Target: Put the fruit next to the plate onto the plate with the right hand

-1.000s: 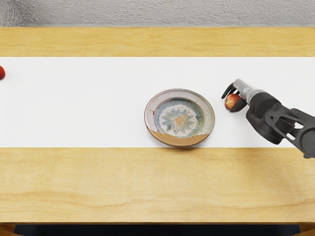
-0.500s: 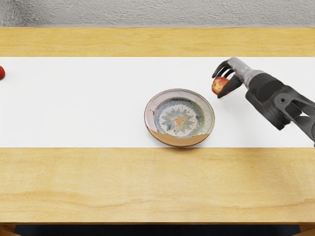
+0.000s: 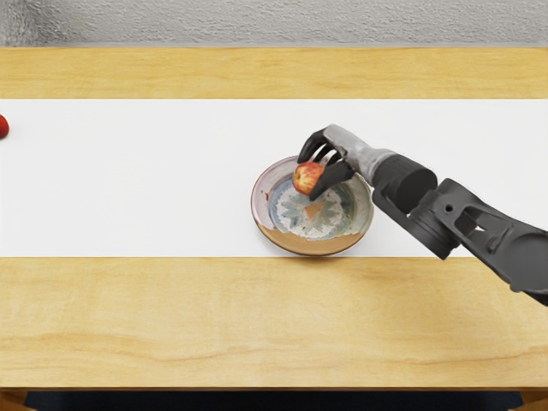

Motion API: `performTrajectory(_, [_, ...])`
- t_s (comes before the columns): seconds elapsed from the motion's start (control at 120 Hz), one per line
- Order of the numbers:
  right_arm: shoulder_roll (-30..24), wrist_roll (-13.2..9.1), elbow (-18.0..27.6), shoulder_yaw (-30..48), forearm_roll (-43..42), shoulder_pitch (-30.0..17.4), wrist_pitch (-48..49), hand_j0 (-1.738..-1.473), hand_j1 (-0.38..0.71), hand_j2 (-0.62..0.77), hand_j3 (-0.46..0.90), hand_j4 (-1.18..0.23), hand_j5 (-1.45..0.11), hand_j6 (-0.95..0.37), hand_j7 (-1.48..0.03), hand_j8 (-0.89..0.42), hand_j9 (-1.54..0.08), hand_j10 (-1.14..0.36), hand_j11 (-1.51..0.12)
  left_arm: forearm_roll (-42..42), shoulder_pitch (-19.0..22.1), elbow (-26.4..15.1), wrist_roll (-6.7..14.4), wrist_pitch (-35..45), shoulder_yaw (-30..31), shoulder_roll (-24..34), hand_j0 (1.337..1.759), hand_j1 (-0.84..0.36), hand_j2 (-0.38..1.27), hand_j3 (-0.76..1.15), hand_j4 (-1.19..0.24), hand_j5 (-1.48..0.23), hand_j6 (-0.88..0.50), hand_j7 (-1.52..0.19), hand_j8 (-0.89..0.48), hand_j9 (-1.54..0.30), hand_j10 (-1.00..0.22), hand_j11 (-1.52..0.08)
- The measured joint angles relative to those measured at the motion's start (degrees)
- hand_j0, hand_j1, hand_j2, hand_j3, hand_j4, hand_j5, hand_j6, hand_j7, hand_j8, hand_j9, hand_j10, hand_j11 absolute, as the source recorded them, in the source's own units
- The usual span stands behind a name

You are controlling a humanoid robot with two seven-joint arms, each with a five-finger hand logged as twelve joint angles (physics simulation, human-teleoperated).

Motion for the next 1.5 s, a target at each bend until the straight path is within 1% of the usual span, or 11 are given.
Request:
performTrajectory(0.117, [1.16, -0.03, -0.04, -0.58, -0.04, -1.00, -0.04, -1.658, 0.35, 0.56, 0.00, -0.72, -1.07, -0.42, -0.99, -0.34, -1.03, -0.49, -1.04, 0.00, 0.00, -0.01, 0.00, 0.00, 0.00, 0.00, 1.658, 0.34, 0.00, 0.00, -0.01, -0.01, -0.01, -0.01, -0.01, -0.01, -0.01, -0.01])
performTrajectory(0.225, [1.21, -0.04, -0.06, -0.73, -0.40, -1.26, -0.40, -1.658, 0.10, 0.33, 0.00, -0.46, -0.67, -0.28, -0.63, -0.23, -0.65, -0.32, -0.66, 0.00, 0.00, -0.01, 0.00, 0.00, 0.00, 0.00, 1.658, 0.34, 0.00, 0.00, -0.01, -0.01, -0.01, -0.01, -0.01, -0.01, -0.01, -0.01])
performTrajectory(0.3, [1.23, -0.04, 0.00, -0.66, -0.49, -1.28, -0.29, -1.658, -0.03, 0.22, 0.00, -0.32, -0.48, -0.20, -0.44, -0.17, -0.46, -0.23, -0.47, 0.00, 0.00, 0.00, 0.00, 0.00, 0.00, 0.00, 1.658, 0.34, 0.00, 0.00, -0.01, -0.01, -0.01, -0.01, -0.01, -0.01, -0.01, -0.01])
performTrajectory(0.4, [1.46, -0.04, 0.60, 0.70, 0.65, -0.97, 1.62, -1.658, -0.14, 0.14, 0.00, -0.21, -0.30, -0.13, -0.28, -0.11, -0.30, -0.15, -0.30, 0.00, 0.00, -0.01, 0.00, 0.00, 0.00, 0.00, 1.658, 0.34, 0.00, 0.00, -0.01, -0.01, -0.01, -0.01, -0.01, -0.01, -0.01, -0.01])
performTrajectory(0.533, [1.50, -0.04, 1.06, 7.38, 10.87, -0.85, 10.88, -1.658, -0.23, 0.07, 0.00, -0.12, -0.18, -0.08, -0.16, -0.07, -0.17, -0.09, -0.17, -0.02, -0.08, -0.17, -0.04, 0.00, -0.08, 0.00, 1.658, 0.34, 0.00, 0.00, -0.01, -0.01, -0.01, -0.01, -0.01, -0.01, -0.01, -0.01])
performTrajectory(0.675, [1.31, -0.04, 1.08, 16.60, 29.27, -1.67, 26.93, -1.658, -0.27, 0.03, 0.00, -0.08, -0.11, -0.06, -0.10, -0.05, -0.10, -0.06, -0.10, -0.01, -1.22, -0.35, -0.12, 0.02, -0.10, 0.00, 1.658, 0.34, 0.00, 0.00, -0.01, -0.01, -0.01, -0.01, -0.01, -0.01, -0.01, -0.01])
performTrajectory(0.783, [0.97, -0.04, 0.66, 26.03, 41.03, -6.90, 36.27, -1.658, -0.29, 0.02, 0.00, -0.06, -0.08, -0.04, -0.07, -0.04, -0.08, -0.05, -0.08, -0.01, -1.67, -0.36, -0.16, 0.06, -0.09, 0.00, 1.658, 0.34, 0.00, 0.00, -0.01, -0.01, -0.01, -0.01, -0.01, -0.01, -0.01, -0.01])
performTrajectory(0.975, [-1.12, -0.04, -0.99, 42.09, 54.86, -17.96, 40.56, -1.658, -0.31, 0.00, 0.00, -0.04, -0.05, -0.03, -0.05, -0.03, -0.05, -0.03, -0.05, -0.01, -1.43, -0.37, -0.17, 0.02, -0.08, 0.00, 1.658, 0.34, 0.00, 0.00, -0.01, -0.01, -0.01, -0.01, -0.01, -0.01, -0.01, -0.01])
performTrajectory(1.133, [-2.41, -0.04, -4.69, 47.68, 65.93, -26.00, 41.19, -1.658, -0.32, 0.00, 0.00, -0.03, -0.04, -0.03, -0.04, -0.03, -0.04, -0.03, -0.04, -0.01, -1.58, -0.37, -0.18, 0.00, -0.02, 0.00, 1.658, 0.34, 0.00, 0.00, -0.01, -0.01, -0.01, -0.01, -0.01, -0.01, -0.01, -0.01])
performTrajectory(1.308, [-2.78, -0.04, -8.94, 54.57, 71.15, -32.64, 41.34, -1.658, -0.32, 0.00, 0.00, -0.02, -0.03, -0.02, -0.03, -0.02, -0.03, -0.02, -0.03, -0.01, -1.58, -0.37, -0.18, 0.01, -0.05, 0.00, 1.658, 0.34, 0.00, 0.00, -0.01, -0.01, -0.01, -0.01, -0.01, -0.01, -0.01, -0.01])
performTrajectory(1.5, [-2.86, -0.04, -11.31, 58.58, 72.18, -35.11, 41.37, -1.658, -0.32, 0.00, 0.00, -0.02, -0.03, -0.02, -0.03, -0.02, -0.03, -0.02, -0.03, -0.01, -1.58, -0.37, -0.18, 0.01, -0.08, 0.00, 1.658, 0.34, 0.00, 0.00, -0.01, -0.01, -0.01, -0.01, -0.01, -0.01, -0.01, -0.01])
